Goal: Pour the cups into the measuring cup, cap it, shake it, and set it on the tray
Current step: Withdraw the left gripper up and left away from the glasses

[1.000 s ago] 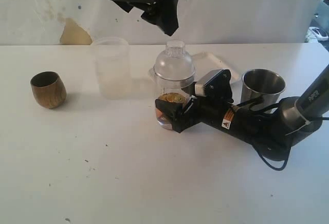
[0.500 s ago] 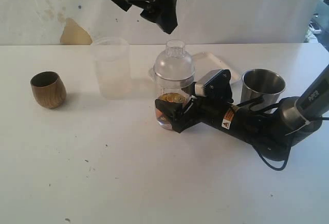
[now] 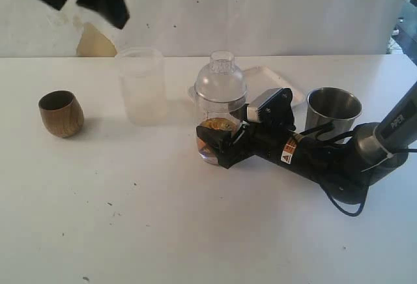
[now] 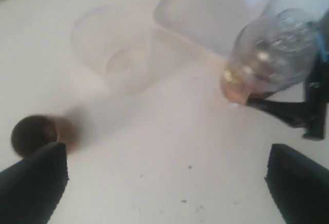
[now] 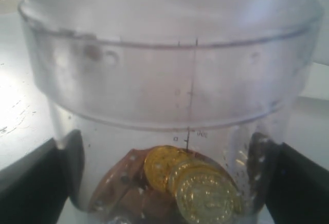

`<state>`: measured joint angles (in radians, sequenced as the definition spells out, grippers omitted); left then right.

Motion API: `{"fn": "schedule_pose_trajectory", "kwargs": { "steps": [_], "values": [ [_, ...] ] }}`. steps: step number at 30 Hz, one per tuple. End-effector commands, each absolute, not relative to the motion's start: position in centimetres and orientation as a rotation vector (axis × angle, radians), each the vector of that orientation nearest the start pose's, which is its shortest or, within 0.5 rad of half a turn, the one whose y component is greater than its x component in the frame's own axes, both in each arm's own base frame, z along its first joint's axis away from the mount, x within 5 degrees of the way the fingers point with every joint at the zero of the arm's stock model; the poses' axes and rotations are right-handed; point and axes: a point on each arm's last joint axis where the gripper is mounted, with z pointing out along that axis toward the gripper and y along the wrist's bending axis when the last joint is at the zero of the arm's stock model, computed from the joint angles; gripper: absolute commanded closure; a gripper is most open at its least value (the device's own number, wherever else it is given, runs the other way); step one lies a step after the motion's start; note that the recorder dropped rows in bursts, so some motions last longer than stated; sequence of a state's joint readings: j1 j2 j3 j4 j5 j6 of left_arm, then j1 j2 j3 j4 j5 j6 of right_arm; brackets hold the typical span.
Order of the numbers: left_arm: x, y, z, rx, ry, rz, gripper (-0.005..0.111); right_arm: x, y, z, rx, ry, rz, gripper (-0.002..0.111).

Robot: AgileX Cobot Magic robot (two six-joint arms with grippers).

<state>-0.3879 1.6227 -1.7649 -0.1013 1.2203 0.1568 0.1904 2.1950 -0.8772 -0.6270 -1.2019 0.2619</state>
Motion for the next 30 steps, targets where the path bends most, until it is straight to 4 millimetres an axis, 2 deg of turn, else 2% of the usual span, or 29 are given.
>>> {"fn": "schedule_pose_trajectory", "kwargs": {
  "steps": [1, 5, 10, 12, 14, 19, 23, 24, 26, 28, 30],
  "values": [
    [30.3, -10.0, 39.7, 0.547, 2.55, -0.186, 0.002, 36.0, 12.0, 9.4, -0.576, 1.58, 0.649, 0.064],
    [28.1, -8.1, 39.7, 0.532, 2.539, -0.144, 0.002, 36.0, 12.0, 9.4, -0.581, 1.577, 0.643, 0.064],
    [25.4, -6.2, 38.8, 0.375, 2.539, -0.122, 0.002, 36.0, 12.0, 9.4, -0.579, 1.578, 0.645, 0.064],
    [24.5, -5.7, 37.7, 0.357, 2.545, -0.089, 0.002, 36.0, 12.0, 9.4, -0.579, 1.578, 0.645, 0.064],
    [24.1, -5.0, 36.2, 0.258, 2.596, -0.023, 0.002, 36.0, 12.0, 9.4, -0.579, 1.578, 0.645, 0.064],
    [23.6, -3.1, 32.4, 0.103, 2.686, 0.239, 0.009, 36.0, 12.0, 9.4, -0.579, 1.578, 0.645, 0.064],
    [22.9, -4.0, 29.2, 0.157, 2.76, 0.089, 0.011, 36.0, 12.0, 9.4, -0.579, 1.578, 0.645, 0.065],
    [22.9, -4.3, 28.8, 0.159, 2.755, 0.039, 0.015, 36.0, 12.0, 9.4, -0.579, 1.578, 0.645, 0.065],
    [22.9, -4.8, 27.9, 0.133, 2.732, -0.038, 0.036, 36.0, 12.0, 9.4, -0.579, 1.578, 0.645, 0.067],
    [23.1, -5.0, 27.4, 0.108, 2.695, -0.075, 0.067, 36.0, 12.0, 9.4, -0.578, 1.579, 0.647, 0.069],
    [23.3, -5.0, 27.4, 0.07, 2.663, -0.093, 0.104, 36.0, 12.0, 9.4, -0.578, 1.579, 0.647, 0.07]
  ]
}}
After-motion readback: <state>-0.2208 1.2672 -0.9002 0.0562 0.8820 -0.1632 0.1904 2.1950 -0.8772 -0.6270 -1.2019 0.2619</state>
